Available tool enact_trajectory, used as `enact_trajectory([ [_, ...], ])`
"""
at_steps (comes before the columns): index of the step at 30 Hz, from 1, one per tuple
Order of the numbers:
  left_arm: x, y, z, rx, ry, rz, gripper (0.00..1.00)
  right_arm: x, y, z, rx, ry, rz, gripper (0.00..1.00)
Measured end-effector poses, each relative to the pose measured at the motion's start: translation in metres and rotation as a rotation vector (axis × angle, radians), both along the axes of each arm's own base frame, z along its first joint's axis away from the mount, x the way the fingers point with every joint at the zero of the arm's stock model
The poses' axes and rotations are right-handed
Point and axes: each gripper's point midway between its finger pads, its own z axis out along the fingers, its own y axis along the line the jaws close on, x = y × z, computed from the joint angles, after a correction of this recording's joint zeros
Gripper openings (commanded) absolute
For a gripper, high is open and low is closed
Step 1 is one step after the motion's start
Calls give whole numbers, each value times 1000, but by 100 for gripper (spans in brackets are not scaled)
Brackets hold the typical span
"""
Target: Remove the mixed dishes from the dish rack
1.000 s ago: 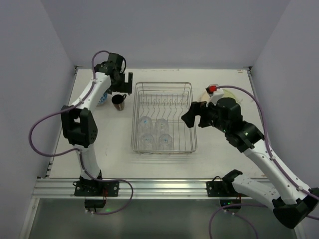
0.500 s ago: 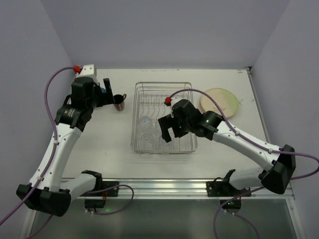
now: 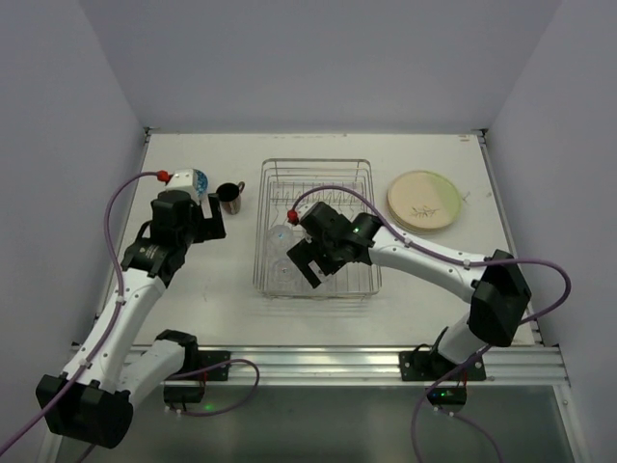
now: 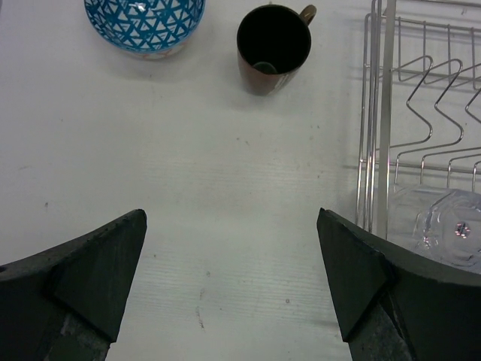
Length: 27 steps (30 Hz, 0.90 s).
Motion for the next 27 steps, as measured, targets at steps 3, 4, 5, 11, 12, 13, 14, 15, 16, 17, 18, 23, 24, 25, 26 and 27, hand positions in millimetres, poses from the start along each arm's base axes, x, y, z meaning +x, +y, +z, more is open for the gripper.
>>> enact_trajectory([
  [3, -1, -1, -9, 5, 25, -9, 100, 0, 0, -5, -22, 1, 38, 99],
  [4, -1, -1, -10, 4, 24, -12, 100, 0, 0, -6, -28, 0, 50, 99],
  [5, 0, -2, -9, 2, 20, -14, 100, 0, 0, -8, -34, 1, 60, 99],
  [11, 3, -7, -6, -10, 5, -40, 100, -1, 5, -20, -53, 20, 130, 87],
  [12, 3, -8, -7, -12, 5, -43, 100, -1, 5, -22, -58, 23, 138, 84],
  [13, 3, -8, -7, -13, 6, -46, 100, -1, 6, -24, -60, 28, 145, 81],
  [14, 4, -9, -7, -15, 5, -49, 100, -2, 7, -26, -59, 37, 152, 72],
  [15, 4, -10, -7, -17, 5, -51, 100, -3, 7, -28, -61, 43, 157, 70],
  [16, 4, -10, -8, -19, 4, -54, 100, -4, 8, -29, -60, 52, 161, 68],
  [17, 4, -11, -8, -20, 3, -56, 100, -4, 9, -29, -61, 52, 163, 63],
  [18, 4, -11, -8, -21, 2, -57, 100, -4, 10, -29, -61, 50, 165, 61],
  [23, 5, -11, -8, -20, 1, -61, 100, -4, 8, -29, -66, 50, 160, 47],
  [24, 5, -11, -8, -20, 0, -61, 100, -4, 8, -28, -66, 50, 156, 44],
  [25, 5, -11, -8, -19, -1, -62, 100, -5, 7, -27, -67, 49, 151, 42],
  [26, 5, -11, -7, -19, -2, -63, 100, -5, 5, -26, -70, 49, 145, 39],
  [27, 5, -12, -7, -19, -1, -65, 100, -5, 3, -24, -73, 44, 138, 37],
])
